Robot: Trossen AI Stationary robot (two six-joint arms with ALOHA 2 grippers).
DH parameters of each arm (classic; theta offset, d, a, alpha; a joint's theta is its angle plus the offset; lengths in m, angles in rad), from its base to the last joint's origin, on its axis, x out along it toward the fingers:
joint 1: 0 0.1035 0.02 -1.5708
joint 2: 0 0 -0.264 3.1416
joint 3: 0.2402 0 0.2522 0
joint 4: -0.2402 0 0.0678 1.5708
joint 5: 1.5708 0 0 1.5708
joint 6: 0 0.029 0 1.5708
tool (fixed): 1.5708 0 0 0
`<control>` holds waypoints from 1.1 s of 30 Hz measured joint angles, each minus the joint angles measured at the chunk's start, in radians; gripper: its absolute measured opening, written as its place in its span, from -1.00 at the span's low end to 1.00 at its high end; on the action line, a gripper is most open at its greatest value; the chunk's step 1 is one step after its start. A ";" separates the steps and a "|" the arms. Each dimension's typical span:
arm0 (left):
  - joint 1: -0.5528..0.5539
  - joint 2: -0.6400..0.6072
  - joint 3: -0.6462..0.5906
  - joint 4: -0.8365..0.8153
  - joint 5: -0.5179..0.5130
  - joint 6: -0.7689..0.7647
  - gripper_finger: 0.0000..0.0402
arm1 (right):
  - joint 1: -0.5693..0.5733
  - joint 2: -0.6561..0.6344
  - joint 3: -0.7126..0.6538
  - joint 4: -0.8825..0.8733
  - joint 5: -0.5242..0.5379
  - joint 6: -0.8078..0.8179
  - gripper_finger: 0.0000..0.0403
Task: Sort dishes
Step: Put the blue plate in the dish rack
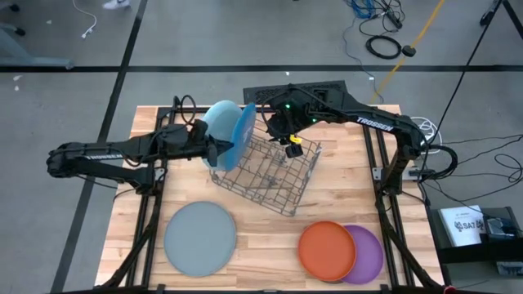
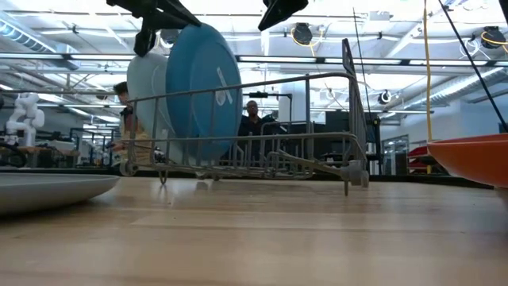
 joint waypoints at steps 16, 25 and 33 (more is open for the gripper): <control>0.000 -0.017 0.000 -0.006 -0.024 -0.003 -0.90 | 0.000 0.000 0.000 -0.004 0.000 0.003 -0.40; -0.008 -0.018 0.000 -0.003 -0.007 -0.045 -0.90 | 0.001 0.000 0.000 -0.005 0.000 0.003 -0.40; -0.011 -0.018 0.000 0.005 0.007 -0.054 -0.86 | 0.001 0.000 0.000 -0.004 -0.025 -0.005 -0.40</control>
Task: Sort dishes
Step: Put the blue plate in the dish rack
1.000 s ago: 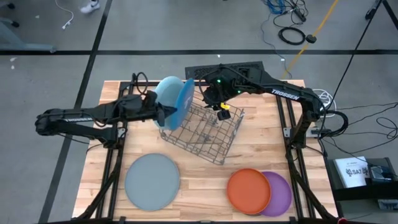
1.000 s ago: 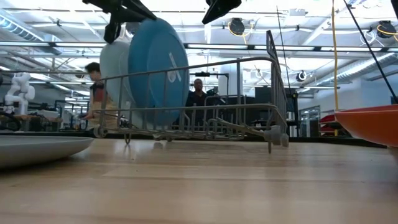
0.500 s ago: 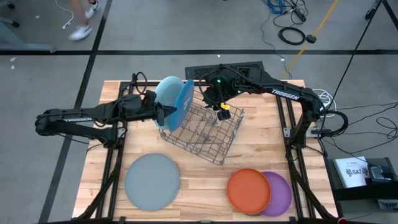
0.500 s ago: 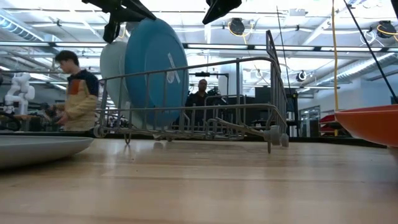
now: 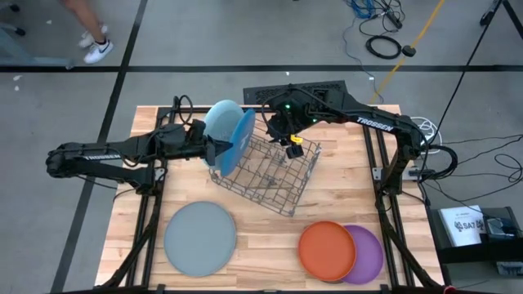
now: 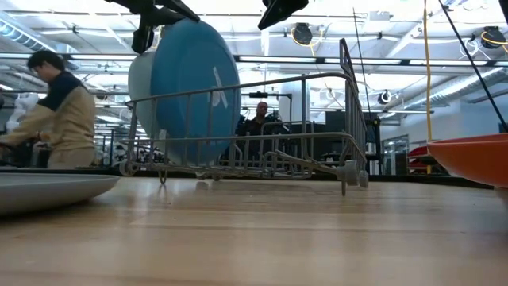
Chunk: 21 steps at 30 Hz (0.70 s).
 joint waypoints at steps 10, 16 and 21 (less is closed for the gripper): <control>0.000 -0.007 0.000 -0.044 -0.075 -0.036 -0.43 | 0.000 0.000 0.000 -0.003 -0.001 0.000 -0.40; 0.000 -0.049 0.000 -0.039 -0.108 -0.023 -0.39 | 0.000 0.000 0.000 -0.003 -0.001 0.000 -0.40; 0.000 -0.093 0.002 -0.004 -0.112 0.021 -0.39 | 0.000 0.000 0.000 -0.003 -0.001 -0.001 -0.40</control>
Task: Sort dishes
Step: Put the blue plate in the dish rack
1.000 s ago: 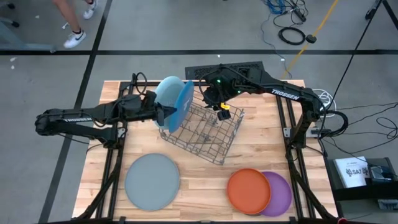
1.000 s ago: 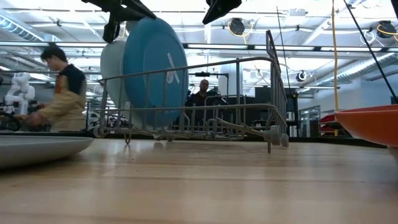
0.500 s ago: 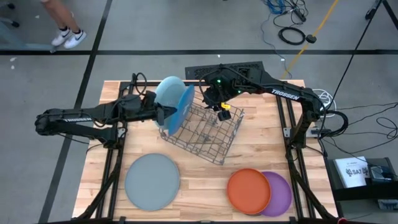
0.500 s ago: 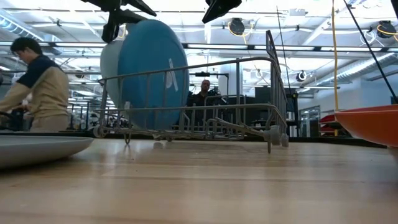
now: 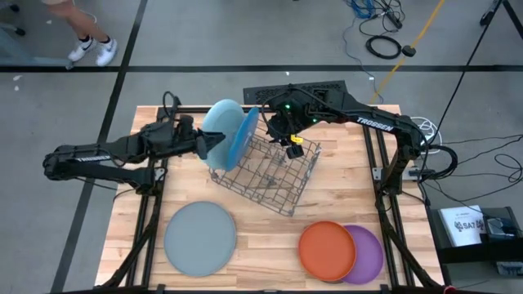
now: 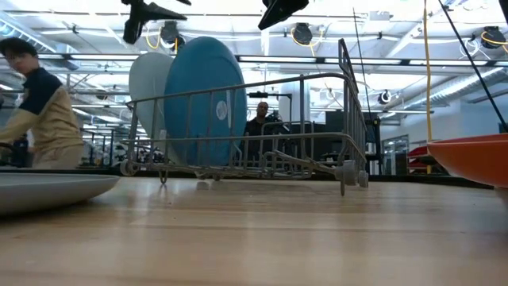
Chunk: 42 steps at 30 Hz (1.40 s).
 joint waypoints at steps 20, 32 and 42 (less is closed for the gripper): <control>-0.099 0.146 0.109 0.018 0.048 0.243 -0.97 | -0.001 0.000 0.000 0.004 0.000 -0.011 -0.40; -0.142 0.300 0.291 -0.319 -0.141 0.250 -1.00 | -0.001 0.000 0.000 0.016 0.000 -0.016 -0.40; -0.155 0.436 0.438 -0.527 -0.272 0.275 -1.00 | -0.001 0.000 0.000 0.014 0.000 -0.018 -0.40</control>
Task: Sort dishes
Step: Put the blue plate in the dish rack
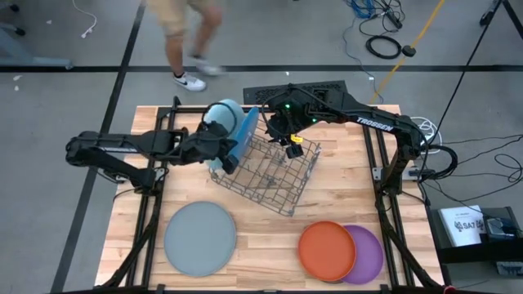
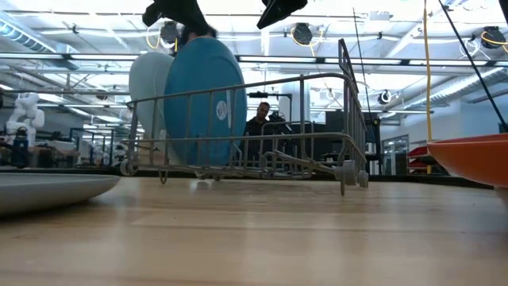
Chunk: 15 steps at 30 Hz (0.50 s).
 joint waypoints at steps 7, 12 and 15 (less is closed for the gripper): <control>-0.004 0.025 0.023 -0.072 -0.067 -0.008 -1.00 | 0.000 0.000 0.000 -0.005 0.000 0.002 -0.40; -0.004 0.018 0.023 -0.108 -0.099 -0.028 -1.00 | 0.000 0.000 0.000 -0.010 0.000 0.002 -0.40; -0.004 0.013 0.023 -0.130 -0.113 -0.035 -1.00 | 0.000 0.000 0.000 -0.010 0.000 0.002 -0.40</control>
